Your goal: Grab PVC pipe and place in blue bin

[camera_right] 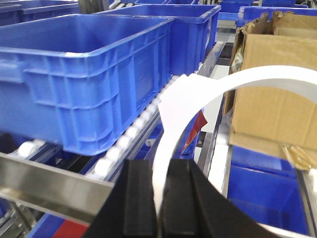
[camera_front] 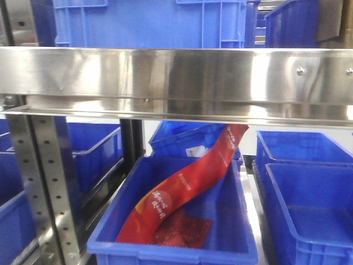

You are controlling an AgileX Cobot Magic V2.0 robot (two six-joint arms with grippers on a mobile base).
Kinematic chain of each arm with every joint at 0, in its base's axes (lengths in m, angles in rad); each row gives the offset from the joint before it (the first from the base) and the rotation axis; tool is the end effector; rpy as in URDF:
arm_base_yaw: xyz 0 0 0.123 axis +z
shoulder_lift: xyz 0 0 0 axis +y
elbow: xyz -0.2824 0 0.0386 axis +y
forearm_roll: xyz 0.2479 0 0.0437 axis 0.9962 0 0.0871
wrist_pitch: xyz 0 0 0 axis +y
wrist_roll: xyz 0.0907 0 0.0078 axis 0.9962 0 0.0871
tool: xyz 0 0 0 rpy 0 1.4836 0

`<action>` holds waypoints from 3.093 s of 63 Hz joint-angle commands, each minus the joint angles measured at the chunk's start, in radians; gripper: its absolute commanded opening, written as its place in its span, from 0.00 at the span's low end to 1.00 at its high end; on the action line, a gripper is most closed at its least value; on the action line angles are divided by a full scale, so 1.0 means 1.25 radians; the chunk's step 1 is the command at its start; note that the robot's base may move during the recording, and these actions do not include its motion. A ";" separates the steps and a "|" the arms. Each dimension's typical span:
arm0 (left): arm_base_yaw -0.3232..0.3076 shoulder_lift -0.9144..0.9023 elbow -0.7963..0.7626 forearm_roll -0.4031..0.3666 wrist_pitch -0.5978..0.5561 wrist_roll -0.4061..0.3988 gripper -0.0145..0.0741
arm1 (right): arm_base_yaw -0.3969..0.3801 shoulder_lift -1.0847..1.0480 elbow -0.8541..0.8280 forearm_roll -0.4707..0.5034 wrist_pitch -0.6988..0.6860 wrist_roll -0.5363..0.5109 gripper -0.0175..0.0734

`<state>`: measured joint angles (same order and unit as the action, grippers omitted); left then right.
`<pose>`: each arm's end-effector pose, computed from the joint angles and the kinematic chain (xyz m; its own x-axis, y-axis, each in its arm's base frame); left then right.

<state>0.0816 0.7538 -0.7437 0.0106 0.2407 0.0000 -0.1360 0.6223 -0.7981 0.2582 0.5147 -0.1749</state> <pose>0.1581 0.0132 0.3707 -0.1632 -0.0030 -0.9866 -0.0823 0.9966 0.0106 0.1177 -0.0045 0.3840 -0.2320 0.0828 -0.9692 0.0253 0.9965 0.0791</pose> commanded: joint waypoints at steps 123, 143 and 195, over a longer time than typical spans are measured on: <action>-0.005 -0.006 0.001 -0.001 -0.021 0.000 0.04 | -0.001 -0.003 0.000 0.000 -0.024 -0.006 0.01; -0.005 -0.006 0.001 -0.001 -0.021 0.000 0.04 | -0.001 -0.003 0.000 0.000 -0.024 -0.006 0.01; -0.054 0.011 -0.008 -0.018 -0.168 0.000 0.04 | -0.001 -0.003 -0.011 0.065 -0.090 -0.007 0.01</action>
<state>0.0349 0.7694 -0.7437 -0.0077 0.1038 0.0000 -0.1360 0.6223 -0.7981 0.3328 0.4341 -0.1749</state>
